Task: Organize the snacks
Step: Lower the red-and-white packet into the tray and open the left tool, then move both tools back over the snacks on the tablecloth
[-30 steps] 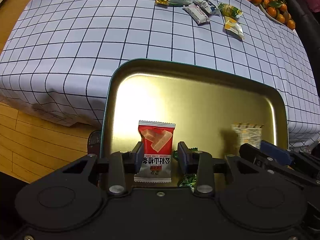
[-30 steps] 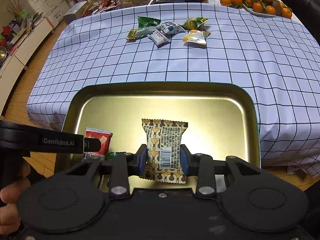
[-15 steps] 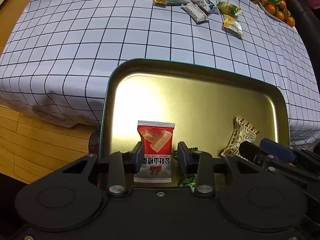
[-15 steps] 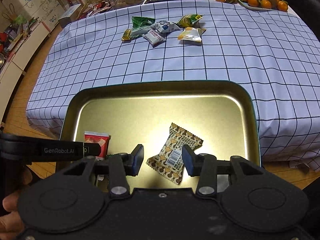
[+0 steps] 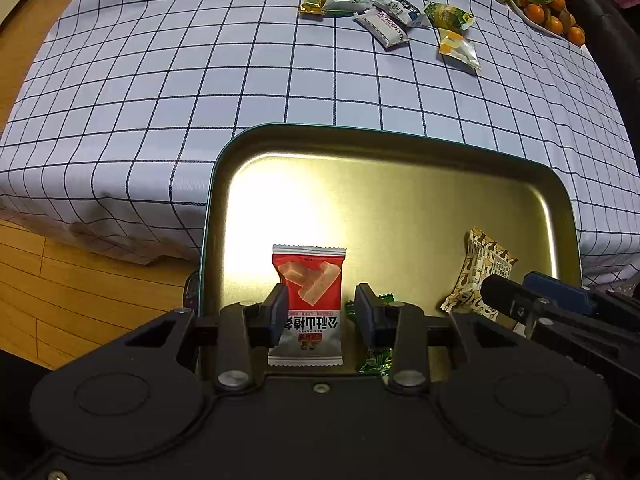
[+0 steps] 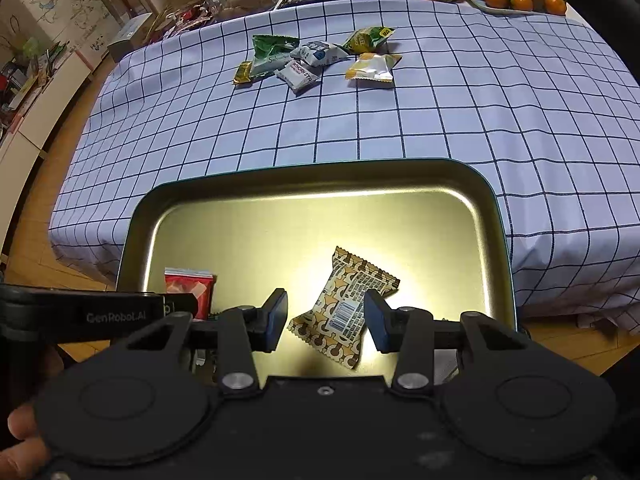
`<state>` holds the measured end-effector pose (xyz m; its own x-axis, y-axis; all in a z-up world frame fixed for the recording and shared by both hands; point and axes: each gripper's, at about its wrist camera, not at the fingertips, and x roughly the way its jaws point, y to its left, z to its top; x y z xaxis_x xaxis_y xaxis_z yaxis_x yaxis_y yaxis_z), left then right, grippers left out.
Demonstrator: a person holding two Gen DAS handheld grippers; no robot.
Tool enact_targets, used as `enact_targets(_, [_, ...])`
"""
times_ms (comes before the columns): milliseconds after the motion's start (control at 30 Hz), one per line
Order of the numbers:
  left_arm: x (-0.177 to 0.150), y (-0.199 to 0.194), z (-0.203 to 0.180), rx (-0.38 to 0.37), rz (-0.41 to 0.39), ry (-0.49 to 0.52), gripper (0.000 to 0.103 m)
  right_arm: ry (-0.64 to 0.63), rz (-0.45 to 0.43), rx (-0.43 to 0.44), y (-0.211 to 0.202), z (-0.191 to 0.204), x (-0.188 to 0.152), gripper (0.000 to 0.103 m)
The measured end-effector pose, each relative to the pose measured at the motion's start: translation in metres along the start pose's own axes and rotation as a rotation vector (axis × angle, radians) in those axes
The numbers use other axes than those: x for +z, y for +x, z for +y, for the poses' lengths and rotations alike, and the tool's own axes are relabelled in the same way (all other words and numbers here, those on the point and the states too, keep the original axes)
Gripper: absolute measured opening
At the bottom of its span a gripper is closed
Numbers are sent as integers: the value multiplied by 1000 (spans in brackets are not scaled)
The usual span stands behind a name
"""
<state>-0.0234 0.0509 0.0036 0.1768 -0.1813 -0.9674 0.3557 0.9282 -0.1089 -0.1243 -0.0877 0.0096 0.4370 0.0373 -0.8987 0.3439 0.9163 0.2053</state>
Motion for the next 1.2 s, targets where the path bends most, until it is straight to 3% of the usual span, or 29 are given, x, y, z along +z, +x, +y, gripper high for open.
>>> enact_targets(300, [4,1,2,-9,7,-24,46,61,31,-20,4,-6,3,45])
enact_targets(533, [10,8,3,-18,78,-55,45,83,115,-61,13,-9,9,45])
enact_targets(667, [19,3,-1,-27,74,-47,45,84,163,-62,16,-11,16,45])
enact_targets(967, [60,-11,-9,-6,58,7,45,48,189,-49,13,-12,61,45])
enact_targets(1200, [110,-23,-9,35,28,43,45,142,230,-6,19,-32,118,45])
